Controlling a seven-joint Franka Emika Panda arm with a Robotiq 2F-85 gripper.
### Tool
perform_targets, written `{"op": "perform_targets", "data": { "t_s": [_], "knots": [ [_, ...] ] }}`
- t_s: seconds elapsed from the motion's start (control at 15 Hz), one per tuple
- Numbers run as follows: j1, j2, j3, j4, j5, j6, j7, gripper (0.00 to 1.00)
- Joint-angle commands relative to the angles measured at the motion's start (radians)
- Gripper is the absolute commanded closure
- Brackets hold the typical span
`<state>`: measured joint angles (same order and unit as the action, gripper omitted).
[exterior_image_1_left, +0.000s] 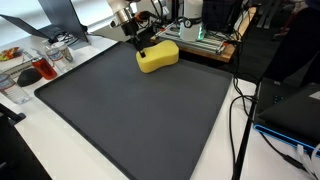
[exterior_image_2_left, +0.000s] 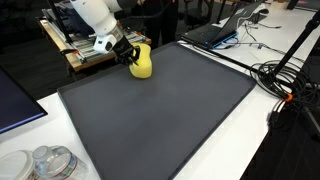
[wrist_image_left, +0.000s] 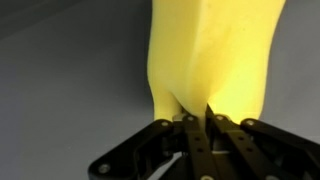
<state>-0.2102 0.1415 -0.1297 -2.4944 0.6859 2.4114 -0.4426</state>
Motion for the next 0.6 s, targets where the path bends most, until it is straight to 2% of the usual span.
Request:
{"op": "perform_targets", "data": {
  "t_s": [0.0,0.53],
  "knots": [
    [0.031,-0.14,0.006,-0.022,-0.088,-0.069,0.122,0.96],
    [0.088,-0.359,0.006,0.057,-0.165,-0.209,0.309,0.97]
  ]
}}
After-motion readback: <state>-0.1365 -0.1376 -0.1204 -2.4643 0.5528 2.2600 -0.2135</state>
